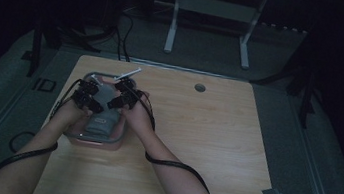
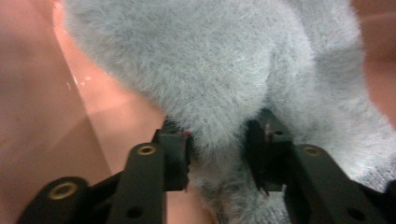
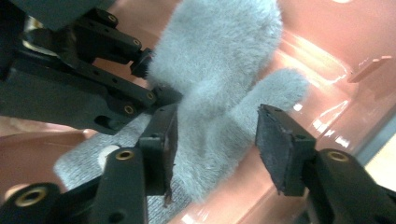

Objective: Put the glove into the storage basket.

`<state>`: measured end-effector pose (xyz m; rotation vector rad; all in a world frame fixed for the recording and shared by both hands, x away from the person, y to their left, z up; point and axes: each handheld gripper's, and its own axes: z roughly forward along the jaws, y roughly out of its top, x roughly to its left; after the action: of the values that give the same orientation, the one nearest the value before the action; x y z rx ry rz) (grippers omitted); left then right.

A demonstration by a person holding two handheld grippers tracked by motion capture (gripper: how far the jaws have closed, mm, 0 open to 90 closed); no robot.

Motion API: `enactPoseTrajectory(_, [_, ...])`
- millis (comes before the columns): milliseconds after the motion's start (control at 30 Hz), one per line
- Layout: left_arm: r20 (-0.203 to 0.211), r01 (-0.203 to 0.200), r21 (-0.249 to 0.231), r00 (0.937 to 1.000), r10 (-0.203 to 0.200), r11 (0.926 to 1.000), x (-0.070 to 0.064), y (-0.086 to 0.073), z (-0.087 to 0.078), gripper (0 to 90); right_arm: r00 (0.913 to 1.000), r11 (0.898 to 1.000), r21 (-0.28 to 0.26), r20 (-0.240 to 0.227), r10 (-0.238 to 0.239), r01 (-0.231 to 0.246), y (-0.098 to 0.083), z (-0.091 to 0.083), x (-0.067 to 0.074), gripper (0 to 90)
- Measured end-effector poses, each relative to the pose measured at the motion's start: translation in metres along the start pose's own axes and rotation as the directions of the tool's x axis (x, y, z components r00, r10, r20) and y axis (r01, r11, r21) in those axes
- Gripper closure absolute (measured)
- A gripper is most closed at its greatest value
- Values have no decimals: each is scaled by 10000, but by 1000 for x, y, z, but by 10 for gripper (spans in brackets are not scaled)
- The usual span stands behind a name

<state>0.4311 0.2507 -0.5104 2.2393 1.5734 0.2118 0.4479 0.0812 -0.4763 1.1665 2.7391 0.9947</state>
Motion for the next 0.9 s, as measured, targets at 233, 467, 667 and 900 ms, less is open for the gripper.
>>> enactPoseTrajectory(233, [282,-79,-1542,9995,124,9880,1,-8,-25,291,9975,9979,-610,-660,-240,200,-1,-22,-8,382])
enactPoseTrajectory(467, [679,60,-2640,9976,124,9645,-6,-25,-46,159,9871,9938,-838,-1362,-846,736,-7,-47,-10,214])
enactPoseTrajectory(667, [1128,-69,-3702,9922,523,9289,-23,-42,-61,158,9784,9825,-1280,-1388,-1531,1356,-24,-58,-12,184])
enactPoseTrajectory(900, [1453,-723,-4271,9784,1473,9013,-56,-57,-74,158,9706,9722,-1407,-1257,-2052,1873,-47,-70,-10,184])
